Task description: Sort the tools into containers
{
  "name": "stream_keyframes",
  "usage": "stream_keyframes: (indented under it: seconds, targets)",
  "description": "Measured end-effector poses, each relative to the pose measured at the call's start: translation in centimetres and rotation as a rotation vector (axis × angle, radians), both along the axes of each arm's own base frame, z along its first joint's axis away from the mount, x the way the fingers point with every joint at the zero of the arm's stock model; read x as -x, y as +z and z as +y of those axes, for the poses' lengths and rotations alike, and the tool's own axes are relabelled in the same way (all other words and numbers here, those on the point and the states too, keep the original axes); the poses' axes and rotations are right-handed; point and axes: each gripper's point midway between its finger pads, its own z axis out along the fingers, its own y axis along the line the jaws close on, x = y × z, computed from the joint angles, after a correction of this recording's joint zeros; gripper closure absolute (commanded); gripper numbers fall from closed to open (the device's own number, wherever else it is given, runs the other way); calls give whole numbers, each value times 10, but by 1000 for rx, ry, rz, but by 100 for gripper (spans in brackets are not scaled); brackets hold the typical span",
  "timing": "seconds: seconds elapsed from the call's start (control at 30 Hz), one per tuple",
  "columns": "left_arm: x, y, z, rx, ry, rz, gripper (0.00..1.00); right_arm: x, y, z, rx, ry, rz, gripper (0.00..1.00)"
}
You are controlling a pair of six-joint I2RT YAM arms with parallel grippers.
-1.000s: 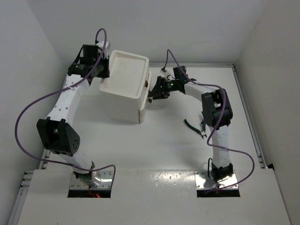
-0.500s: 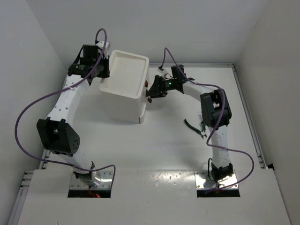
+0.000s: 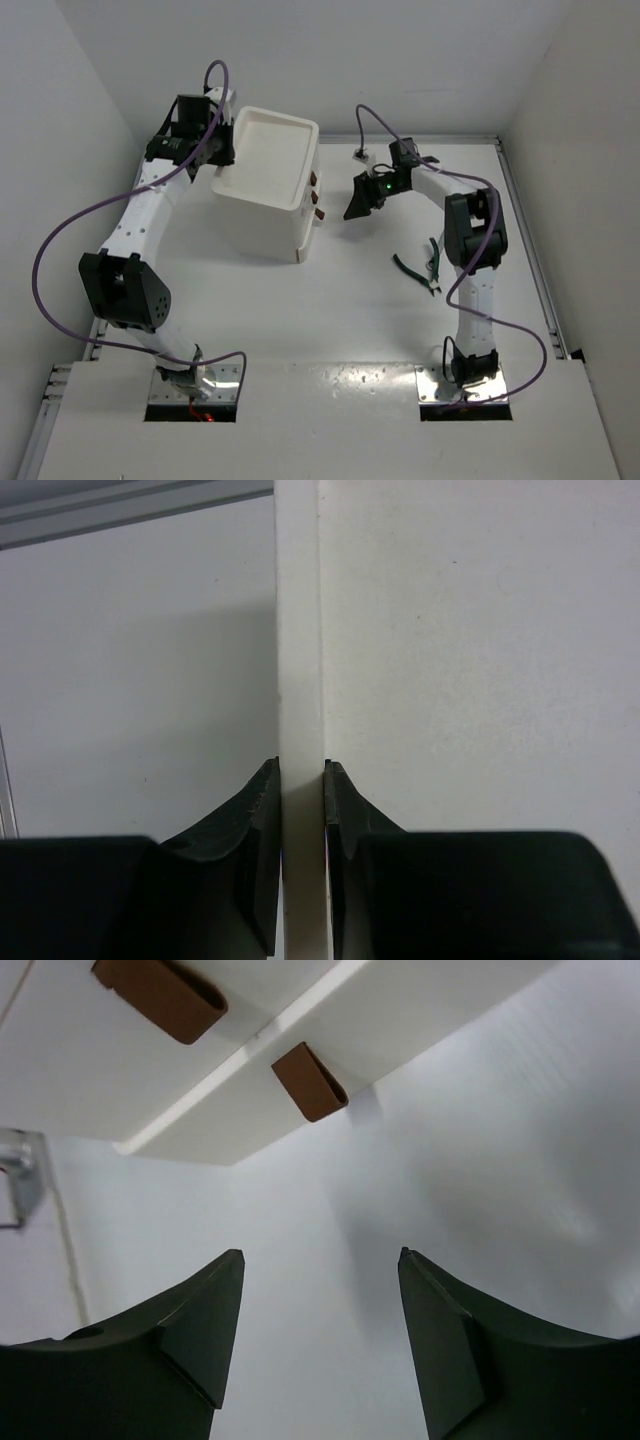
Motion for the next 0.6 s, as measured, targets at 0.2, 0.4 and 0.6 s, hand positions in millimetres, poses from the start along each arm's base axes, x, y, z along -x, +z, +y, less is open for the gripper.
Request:
stream_keyframes:
  seconds: [0.2,0.4,0.6]
  targets:
    - [0,0,0,0,-2,0,100,10,-18,18,39,154,-188,35]
    - [-1,0,-1,2,-4,0,100,7,-37,38,83,221,-362,34]
    - [-2,-1,-2,4,-8,0,100,-10,-43,45,115,211,-501,34]
